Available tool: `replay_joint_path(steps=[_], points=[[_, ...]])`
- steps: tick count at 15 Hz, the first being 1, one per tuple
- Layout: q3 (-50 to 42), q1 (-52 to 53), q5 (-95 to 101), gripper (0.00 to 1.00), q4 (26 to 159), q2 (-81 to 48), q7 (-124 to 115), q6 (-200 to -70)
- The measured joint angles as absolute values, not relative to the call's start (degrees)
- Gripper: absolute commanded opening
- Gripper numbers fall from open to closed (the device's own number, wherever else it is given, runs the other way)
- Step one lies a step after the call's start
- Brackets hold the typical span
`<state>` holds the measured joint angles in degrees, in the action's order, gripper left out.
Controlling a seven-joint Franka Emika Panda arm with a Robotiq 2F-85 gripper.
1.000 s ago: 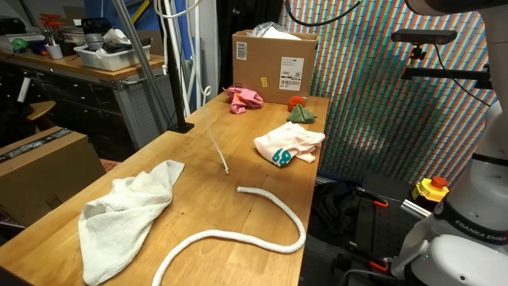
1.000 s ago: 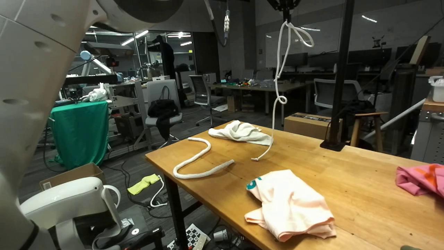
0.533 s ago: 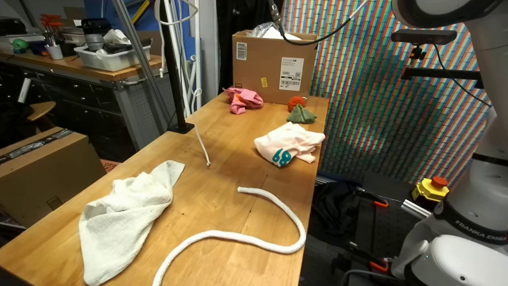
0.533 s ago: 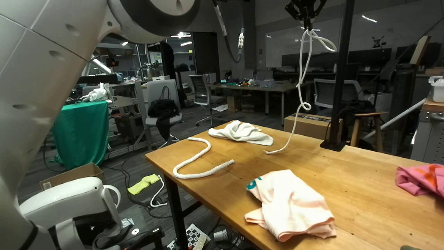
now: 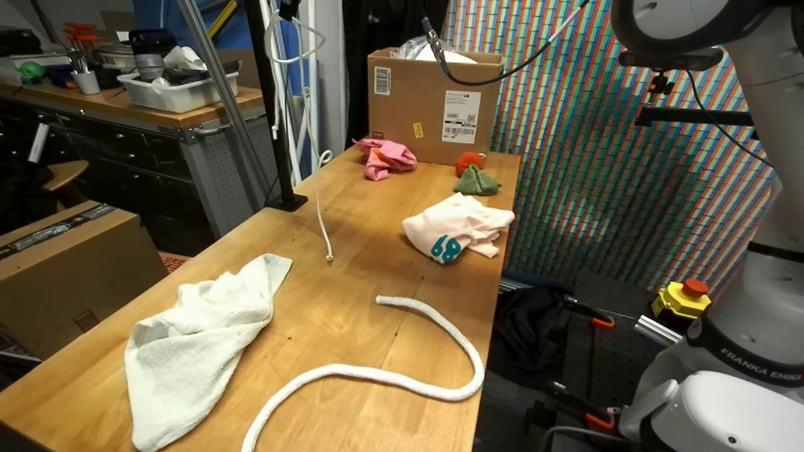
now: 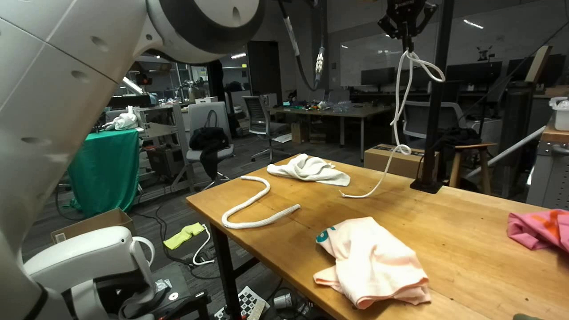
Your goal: Put the clothes, plush toy and rope separately on the table
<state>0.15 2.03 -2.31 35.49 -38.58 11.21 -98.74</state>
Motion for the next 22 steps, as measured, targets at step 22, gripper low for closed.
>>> replay_joint_path(steps=[22], points=[[-0.44,2.05,-2.1,0.1,53.44,-38.83,14.66,-101.78]])
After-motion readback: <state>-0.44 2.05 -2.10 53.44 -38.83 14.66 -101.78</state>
